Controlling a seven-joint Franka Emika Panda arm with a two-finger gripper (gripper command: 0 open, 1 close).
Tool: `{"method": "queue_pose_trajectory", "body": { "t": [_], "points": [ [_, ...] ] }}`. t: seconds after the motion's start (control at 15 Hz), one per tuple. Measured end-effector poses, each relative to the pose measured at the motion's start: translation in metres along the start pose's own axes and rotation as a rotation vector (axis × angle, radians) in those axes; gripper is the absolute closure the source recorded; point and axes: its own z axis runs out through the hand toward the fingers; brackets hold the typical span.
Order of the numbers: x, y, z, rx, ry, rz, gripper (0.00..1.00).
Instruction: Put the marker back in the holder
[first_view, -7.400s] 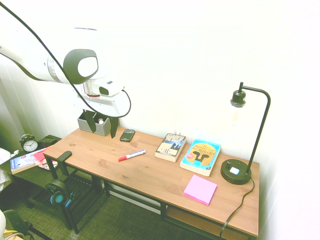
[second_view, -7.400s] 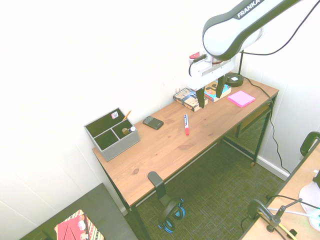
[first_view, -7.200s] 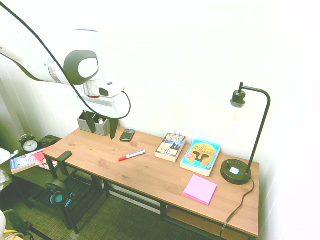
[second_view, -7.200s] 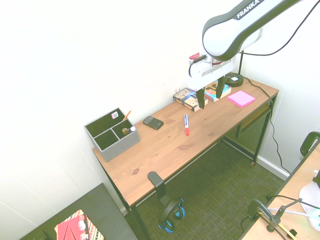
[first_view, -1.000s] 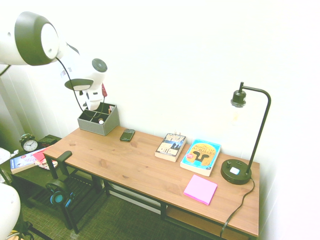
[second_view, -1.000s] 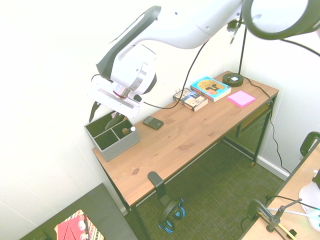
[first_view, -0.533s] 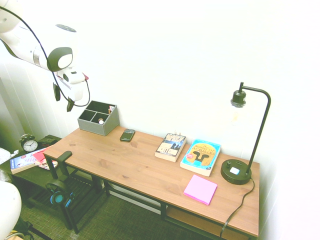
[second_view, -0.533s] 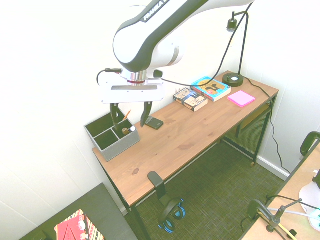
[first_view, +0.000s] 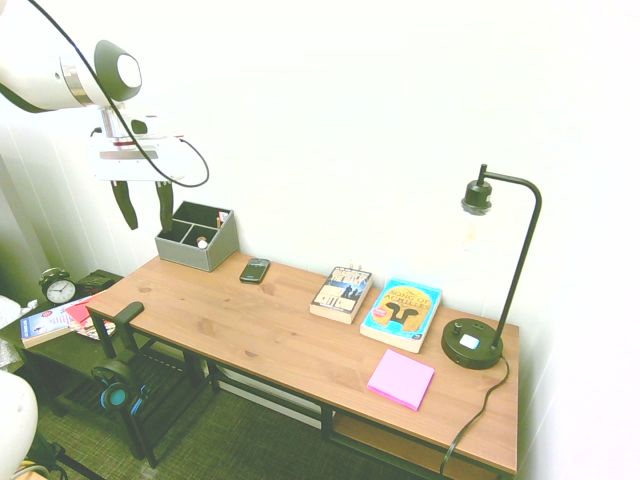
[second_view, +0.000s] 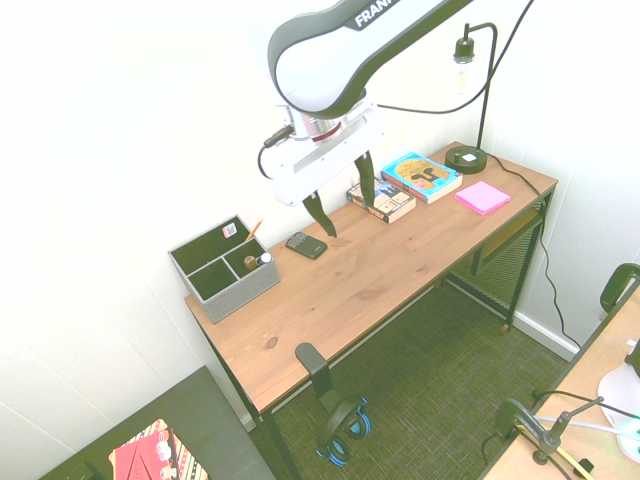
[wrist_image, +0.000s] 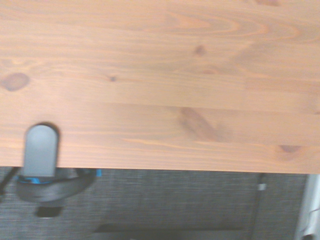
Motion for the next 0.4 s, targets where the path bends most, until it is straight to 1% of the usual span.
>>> {"method": "queue_pose_trajectory", "body": {
  "t": [0.07,0.2,0.4],
  "points": [
    [0.003,0.012,0.004,0.001,0.018,0.000,0.00],
    [0.011,0.043,0.016,0.053,0.027,0.018,0.00],
    [0.024,0.098,0.035,0.217,0.003,0.065,0.00]
  ]
}}
